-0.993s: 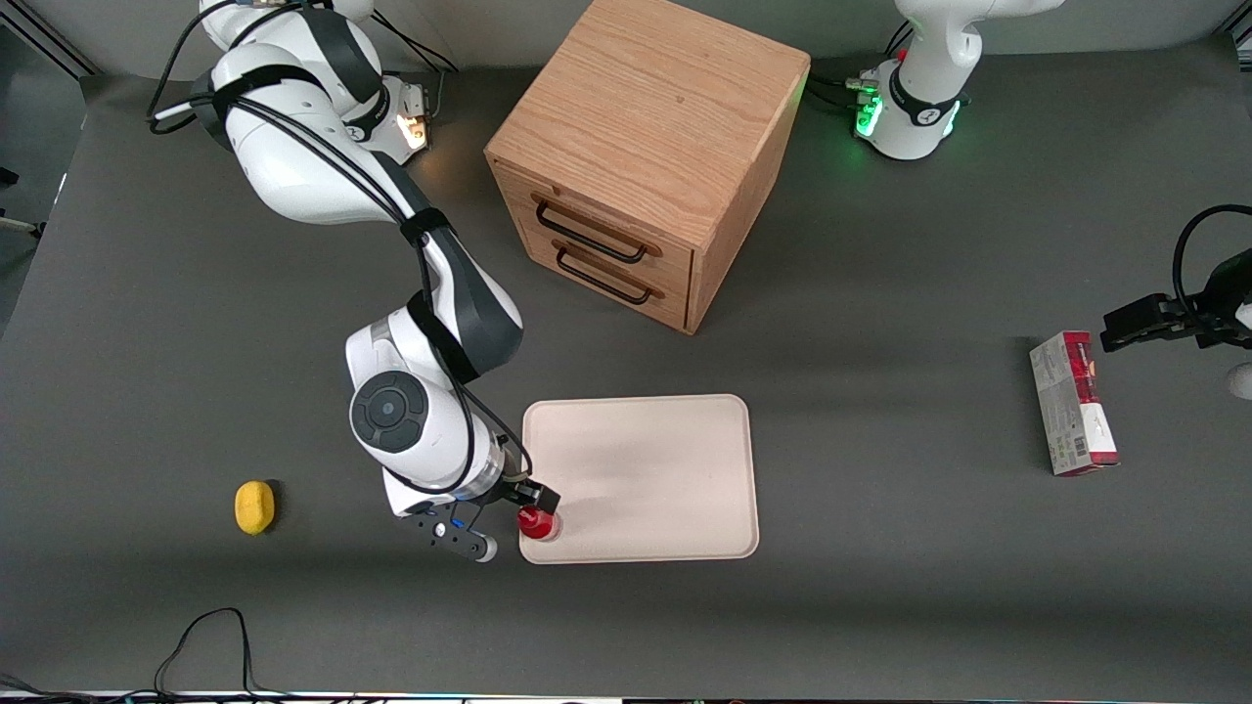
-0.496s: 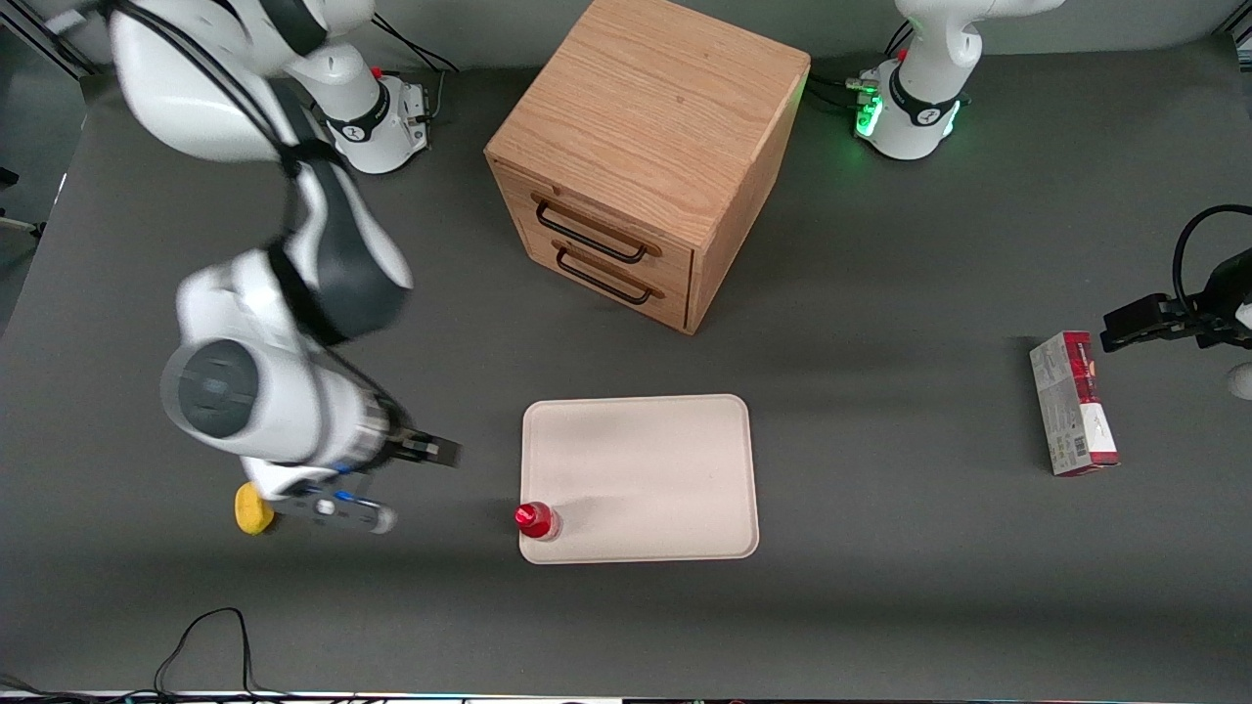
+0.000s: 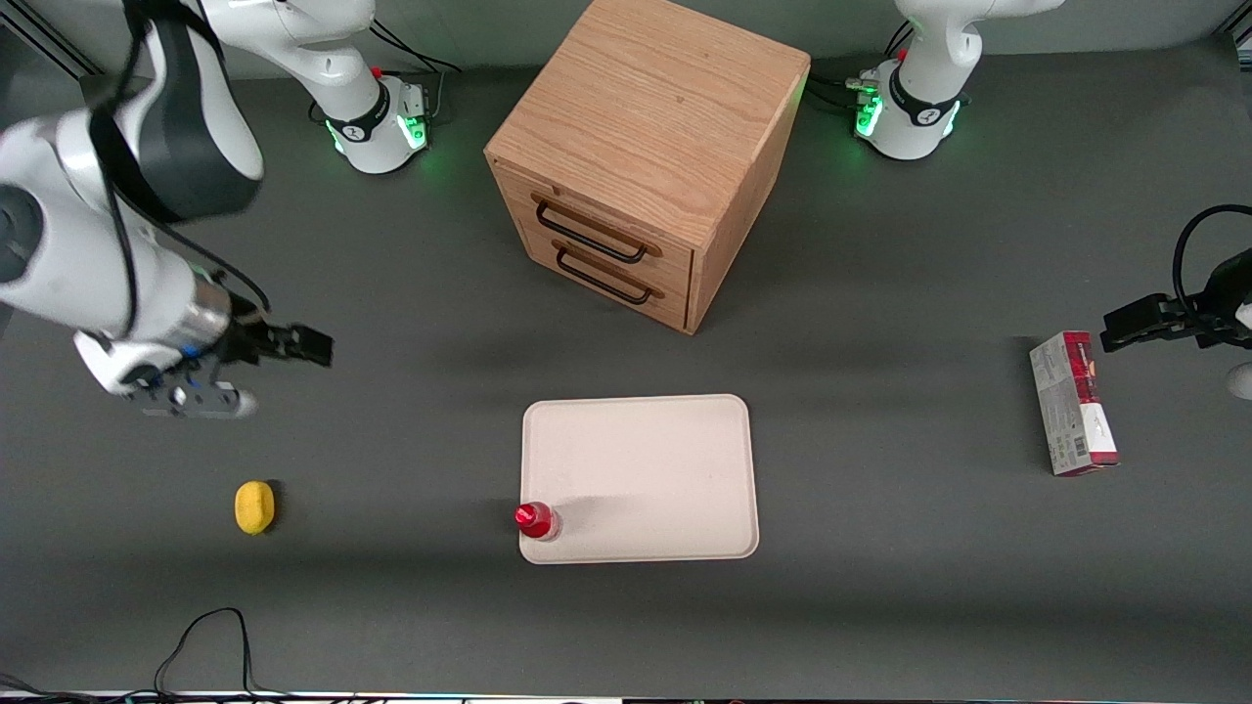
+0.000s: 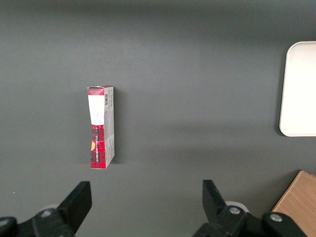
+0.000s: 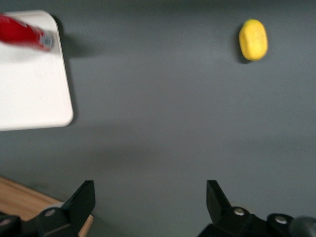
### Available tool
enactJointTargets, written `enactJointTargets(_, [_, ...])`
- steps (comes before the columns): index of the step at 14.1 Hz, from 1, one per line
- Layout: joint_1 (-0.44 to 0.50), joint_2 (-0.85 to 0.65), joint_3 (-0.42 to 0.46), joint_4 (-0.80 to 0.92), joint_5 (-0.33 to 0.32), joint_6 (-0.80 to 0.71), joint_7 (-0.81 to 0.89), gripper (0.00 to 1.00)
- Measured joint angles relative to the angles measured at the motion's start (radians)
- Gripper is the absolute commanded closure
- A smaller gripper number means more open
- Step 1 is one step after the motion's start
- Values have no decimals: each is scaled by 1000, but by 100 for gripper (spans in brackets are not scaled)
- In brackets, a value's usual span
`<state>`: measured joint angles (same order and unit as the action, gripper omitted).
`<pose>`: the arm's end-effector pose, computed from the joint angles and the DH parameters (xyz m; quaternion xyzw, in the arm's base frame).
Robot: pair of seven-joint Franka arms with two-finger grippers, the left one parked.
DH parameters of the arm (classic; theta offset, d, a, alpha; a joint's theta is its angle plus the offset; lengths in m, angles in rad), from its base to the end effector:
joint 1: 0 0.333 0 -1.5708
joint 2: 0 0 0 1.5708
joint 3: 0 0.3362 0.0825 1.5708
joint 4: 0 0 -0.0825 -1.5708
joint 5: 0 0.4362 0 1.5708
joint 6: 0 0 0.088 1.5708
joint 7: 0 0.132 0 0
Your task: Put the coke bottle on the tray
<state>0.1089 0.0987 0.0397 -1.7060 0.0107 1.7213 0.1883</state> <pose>0.6283 0.0945 0.4998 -0.9989 0.0209 0.0423 0.0001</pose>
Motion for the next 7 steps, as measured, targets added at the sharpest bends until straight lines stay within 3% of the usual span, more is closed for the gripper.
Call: enactJointTargets(7, [0,-100,-65,-17,25,-142,-171,0])
